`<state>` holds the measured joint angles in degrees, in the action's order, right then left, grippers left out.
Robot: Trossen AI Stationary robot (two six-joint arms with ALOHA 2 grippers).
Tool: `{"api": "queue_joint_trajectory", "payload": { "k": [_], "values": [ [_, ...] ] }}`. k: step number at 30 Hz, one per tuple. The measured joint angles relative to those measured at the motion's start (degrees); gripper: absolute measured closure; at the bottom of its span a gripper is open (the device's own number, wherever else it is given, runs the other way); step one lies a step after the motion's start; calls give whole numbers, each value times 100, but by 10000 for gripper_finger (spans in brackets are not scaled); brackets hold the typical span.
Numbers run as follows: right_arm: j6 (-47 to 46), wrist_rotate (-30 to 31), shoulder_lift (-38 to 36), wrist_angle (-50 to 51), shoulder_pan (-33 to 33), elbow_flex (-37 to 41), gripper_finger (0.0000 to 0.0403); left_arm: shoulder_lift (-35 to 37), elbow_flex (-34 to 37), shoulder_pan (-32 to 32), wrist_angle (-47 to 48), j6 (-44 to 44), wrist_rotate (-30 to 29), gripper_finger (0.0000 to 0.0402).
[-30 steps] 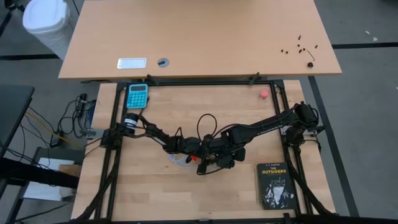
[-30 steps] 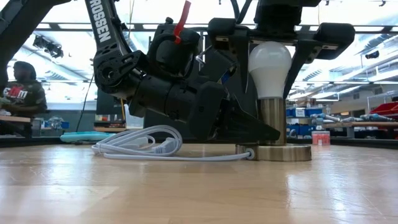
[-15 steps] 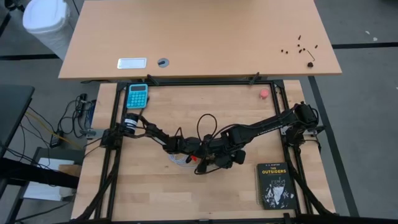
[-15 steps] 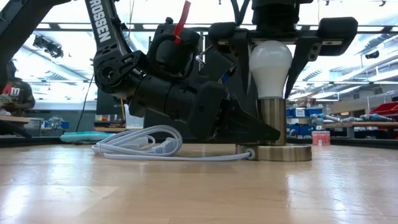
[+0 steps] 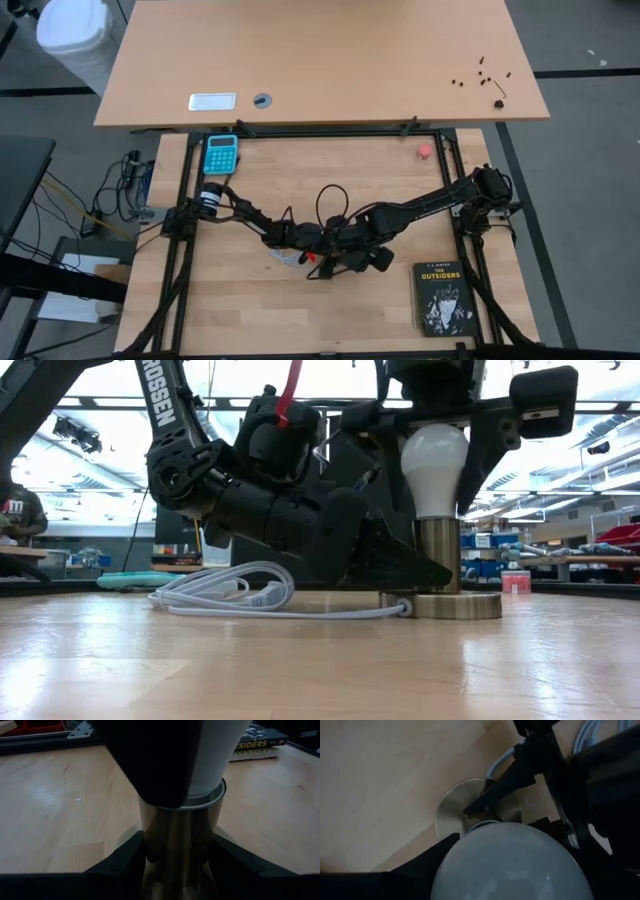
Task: Screw lightbulb
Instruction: Insert the lightbulb into the lamp
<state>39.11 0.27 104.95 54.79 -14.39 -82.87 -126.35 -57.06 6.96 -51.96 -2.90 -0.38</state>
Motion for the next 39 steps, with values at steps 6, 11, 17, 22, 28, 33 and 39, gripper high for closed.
{"api": "queue_joint_trajectory", "payload": {
  "k": [6, 11, 17, 22, 28, 33, 39],
  "values": [
    [-625, 18, 0, -34, 7, 0, 128, -4, 2, 3, -56, 168, -227, 206],
    [-1253, 14, -4, -147, 73, -4, 127, -6, 2, 0, -72, 286, -502, 206],
    [-1887, 9, -6, -219, 152, -4, 141, -6, 2, -3, -101, 344, -595, 206],
    [-1950, 11, -7, -219, 155, -4, 141, -6, 2, -4, -105, 342, -598, 207],
    [-2327, 13, -7, -273, 155, -4, 144, -6, 2, -4, -112, 384, -597, 206],
    [-2860, 148, -7, -293, 155, -4, 141, -6, 2, -2, -114, 471, -647, 206],
    [-3599, 338, -5, -308, 155, -4, 136, -6, 2, 39, -130, 504, -937, 206]
  ]
}}
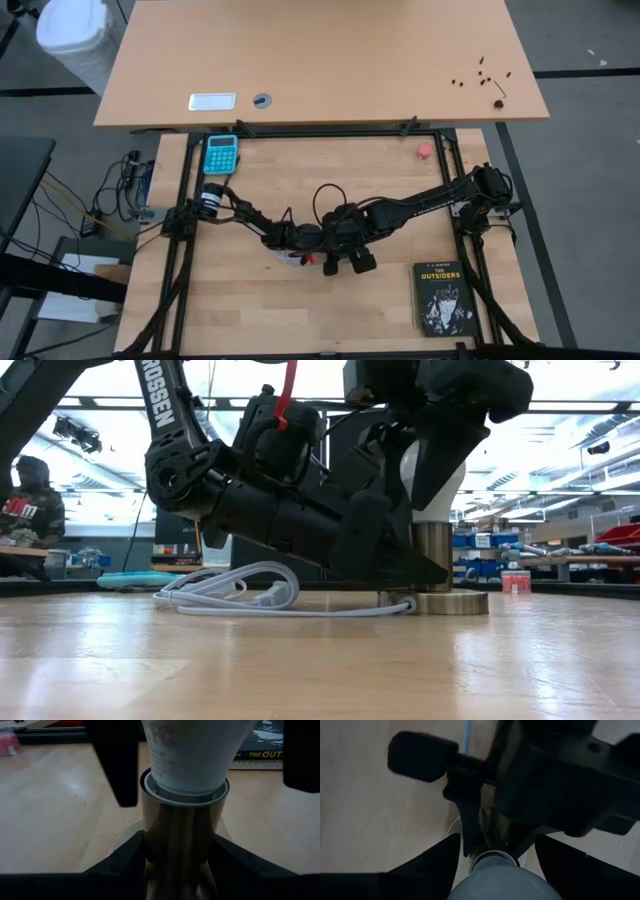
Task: Screw lightbulb
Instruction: Insert the lightbulb into the lamp
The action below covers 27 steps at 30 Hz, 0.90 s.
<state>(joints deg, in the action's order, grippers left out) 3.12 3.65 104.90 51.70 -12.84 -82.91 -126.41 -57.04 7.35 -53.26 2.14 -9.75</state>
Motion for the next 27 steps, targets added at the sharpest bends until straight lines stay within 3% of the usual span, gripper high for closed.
{"api": "queue_joint_trajectory", "payload": {
  "k": [10, 27],
  "values": [
    [-1205, 155, -1, -14, 127, 0, 136, 0, 0, 60, -54, 39, -267, 207],
    [-825, 73, -2, 109, 120, -429, 59, 4, 0, 51, -30, 34, -309, 207]
  ]
}}
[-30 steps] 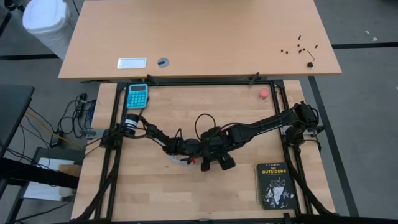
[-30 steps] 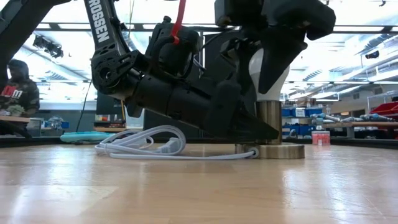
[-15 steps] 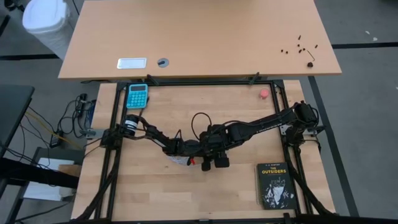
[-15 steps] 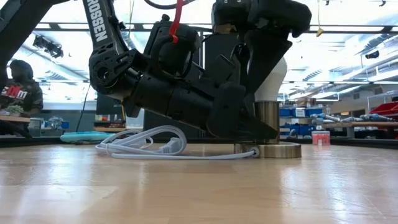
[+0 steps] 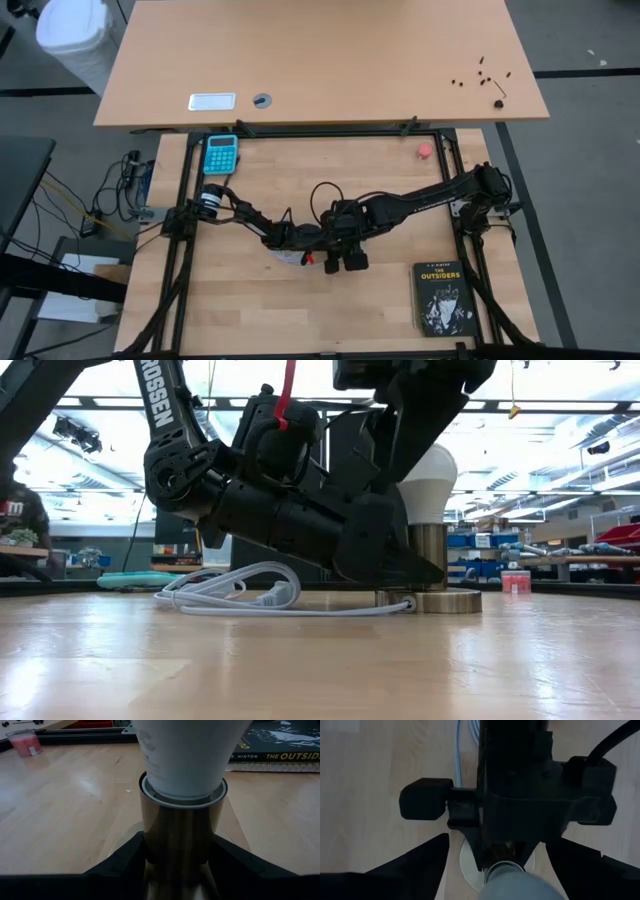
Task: Screw lightbulb
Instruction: Insert the lightbulb into the lamp
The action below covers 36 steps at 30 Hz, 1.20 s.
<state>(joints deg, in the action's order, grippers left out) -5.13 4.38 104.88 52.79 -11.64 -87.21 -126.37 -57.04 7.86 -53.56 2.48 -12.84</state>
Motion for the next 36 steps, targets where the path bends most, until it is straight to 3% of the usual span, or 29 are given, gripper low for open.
{"api": "queue_joint_trajectory", "payload": {
  "k": [20, 36],
  "values": [
    [-17, 33, -7, 738, -71, -1299, 50, 9, -4, 0, 62, -11, -3, 207],
    [-59, 72, -7, 1201, -81, -1391, 59, 9, -4, 4, 63, -33, -20, 207]
  ]
}}
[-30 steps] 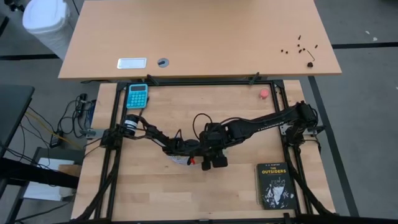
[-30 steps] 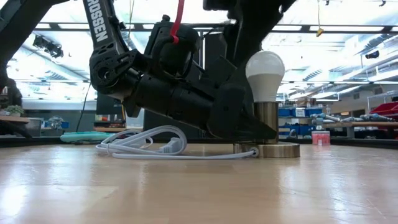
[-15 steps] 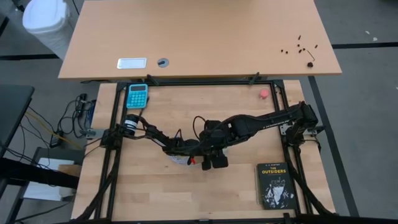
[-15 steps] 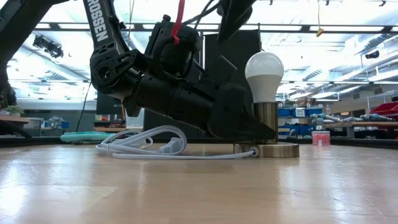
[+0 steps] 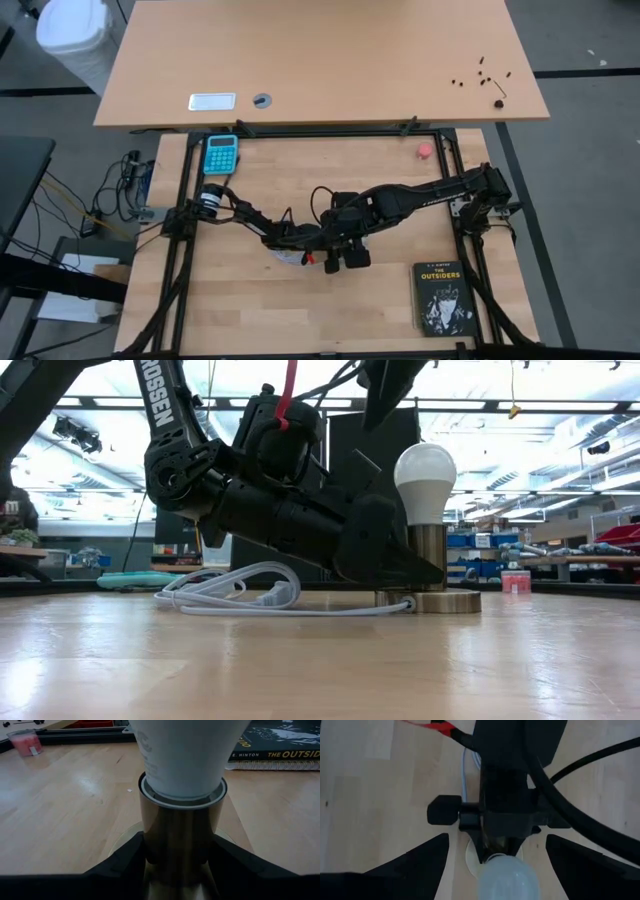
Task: Screw lightbulb
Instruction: Insert the lightbulb into the lamp
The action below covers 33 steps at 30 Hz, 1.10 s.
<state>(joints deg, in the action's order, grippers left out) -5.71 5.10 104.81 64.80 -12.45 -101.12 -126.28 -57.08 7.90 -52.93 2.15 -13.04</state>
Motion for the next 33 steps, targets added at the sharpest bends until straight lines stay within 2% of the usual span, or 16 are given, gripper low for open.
{"api": "queue_joint_trajectory", "payload": {
  "k": [17, 33],
  "values": [
    [140, 330, 0, 192, 2, 0, 62, 0, 0, 2, 0, 2, 0, 207],
    [140, 341, 0, 126, 2, 4, 62, 0, -2, 2, 3, 7, 0, 207]
  ]
}}
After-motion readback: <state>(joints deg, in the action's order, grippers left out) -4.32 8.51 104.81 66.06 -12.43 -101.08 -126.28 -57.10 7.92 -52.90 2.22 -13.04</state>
